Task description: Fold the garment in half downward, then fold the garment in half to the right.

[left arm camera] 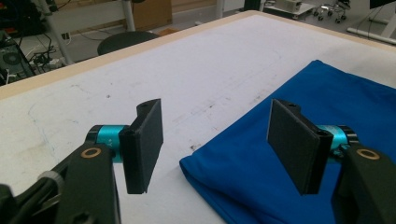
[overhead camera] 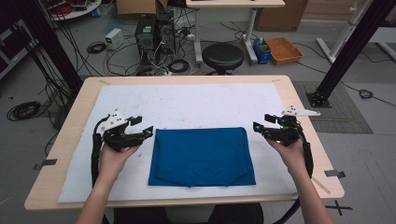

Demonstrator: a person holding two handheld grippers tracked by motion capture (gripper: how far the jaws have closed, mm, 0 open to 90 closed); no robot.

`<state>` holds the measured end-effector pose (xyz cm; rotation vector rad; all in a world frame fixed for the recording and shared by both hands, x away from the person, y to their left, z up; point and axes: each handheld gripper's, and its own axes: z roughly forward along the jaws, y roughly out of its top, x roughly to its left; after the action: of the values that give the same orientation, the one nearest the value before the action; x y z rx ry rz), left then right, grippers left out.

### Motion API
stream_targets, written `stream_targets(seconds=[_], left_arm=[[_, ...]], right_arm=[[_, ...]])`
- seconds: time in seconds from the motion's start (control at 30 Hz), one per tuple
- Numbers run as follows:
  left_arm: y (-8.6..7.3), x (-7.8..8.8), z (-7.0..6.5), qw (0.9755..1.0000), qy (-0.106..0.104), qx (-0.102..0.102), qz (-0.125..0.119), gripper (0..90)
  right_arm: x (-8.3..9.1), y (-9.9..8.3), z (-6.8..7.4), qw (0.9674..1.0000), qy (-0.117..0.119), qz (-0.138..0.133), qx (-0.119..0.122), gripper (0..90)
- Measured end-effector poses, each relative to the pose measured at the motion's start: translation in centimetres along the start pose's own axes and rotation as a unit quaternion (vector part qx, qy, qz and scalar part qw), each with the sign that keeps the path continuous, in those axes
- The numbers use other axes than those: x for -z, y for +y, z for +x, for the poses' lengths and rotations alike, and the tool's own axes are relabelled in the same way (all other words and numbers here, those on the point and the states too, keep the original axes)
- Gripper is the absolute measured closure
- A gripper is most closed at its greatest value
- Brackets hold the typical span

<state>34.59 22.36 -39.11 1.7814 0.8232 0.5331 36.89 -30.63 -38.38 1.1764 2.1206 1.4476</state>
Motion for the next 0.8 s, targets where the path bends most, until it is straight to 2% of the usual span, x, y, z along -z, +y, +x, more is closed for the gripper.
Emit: stream_targets(seconds=[0.2, 0.33, 0.53, 0.7, 0.8], left_arm=[[0.2, 0.0, -0.2, 1.0000, -0.002, -0.003, -0.001, 35.8], [0.3, -0.2, -0.4, 0.9998, -0.012, -0.011, 0.008, 30.9], [0.4, -0.2, -1.0, 0.9995, -0.025, -0.007, 0.020, 28.5], [0.2, 0.8, -1.8, 0.9991, -0.025, -0.002, 0.033, 28.2], [-0.1, 1.9, -2.2, 0.9996, -0.017, 0.006, 0.022, 28.1]], right_arm=[[-0.1, 0.0, 0.2, 1.0000, 0.001, 0.003, 0.005, 28.6], [-0.3, 0.1, 0.2, 1.0000, 0.002, 0.004, 0.008, 28.6], [-0.5, 0.0, 0.3, 0.9999, 0.002, 0.007, 0.008, 28.5], [-0.4, 0.0, 0.1, 0.9999, 0.002, 0.008, 0.006, 28.5], [-0.4, 0.0, 0.2, 0.9999, 0.004, 0.007, 0.008, 28.6]])
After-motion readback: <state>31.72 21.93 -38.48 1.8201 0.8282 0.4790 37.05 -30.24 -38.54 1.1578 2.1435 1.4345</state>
